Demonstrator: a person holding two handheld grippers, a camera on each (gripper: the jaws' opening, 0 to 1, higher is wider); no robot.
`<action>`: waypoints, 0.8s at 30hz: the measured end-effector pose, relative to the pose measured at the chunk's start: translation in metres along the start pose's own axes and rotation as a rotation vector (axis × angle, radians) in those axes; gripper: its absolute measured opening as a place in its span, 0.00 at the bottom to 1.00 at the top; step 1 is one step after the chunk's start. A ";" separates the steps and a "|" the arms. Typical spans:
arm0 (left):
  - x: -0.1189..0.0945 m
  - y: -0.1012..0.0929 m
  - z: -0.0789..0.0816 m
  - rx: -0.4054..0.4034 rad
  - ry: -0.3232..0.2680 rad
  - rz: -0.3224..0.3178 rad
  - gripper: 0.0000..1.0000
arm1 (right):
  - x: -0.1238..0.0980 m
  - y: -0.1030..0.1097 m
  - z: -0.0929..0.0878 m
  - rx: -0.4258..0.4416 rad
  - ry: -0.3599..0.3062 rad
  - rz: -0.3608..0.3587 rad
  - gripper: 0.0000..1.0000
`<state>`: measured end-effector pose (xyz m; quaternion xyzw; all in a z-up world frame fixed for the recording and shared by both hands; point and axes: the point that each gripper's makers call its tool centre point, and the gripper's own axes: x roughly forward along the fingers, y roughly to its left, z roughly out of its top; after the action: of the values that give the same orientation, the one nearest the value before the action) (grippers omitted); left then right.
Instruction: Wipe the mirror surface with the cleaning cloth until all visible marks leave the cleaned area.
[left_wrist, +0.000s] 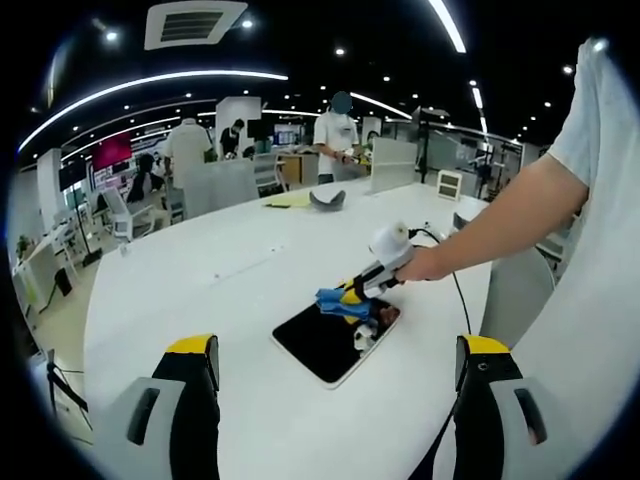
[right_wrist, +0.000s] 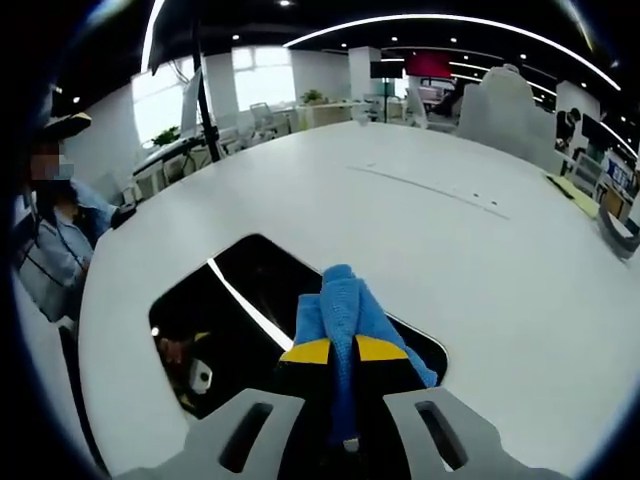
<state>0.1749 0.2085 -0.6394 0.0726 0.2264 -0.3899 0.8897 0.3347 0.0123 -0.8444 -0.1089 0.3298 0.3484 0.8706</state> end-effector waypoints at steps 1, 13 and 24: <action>0.000 0.000 0.000 0.001 0.000 0.000 0.99 | -0.001 0.001 -0.001 -0.003 0.000 0.002 0.02; -0.001 -0.010 0.000 0.009 -0.004 -0.016 0.99 | -0.010 0.021 -0.011 -0.007 -0.006 0.021 0.02; -0.005 -0.018 -0.004 0.019 0.003 -0.025 0.99 | -0.019 0.036 -0.019 -0.003 -0.014 0.027 0.02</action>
<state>0.1576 0.2003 -0.6401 0.0788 0.2248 -0.4028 0.8837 0.2913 0.0206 -0.8451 -0.1035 0.3246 0.3613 0.8680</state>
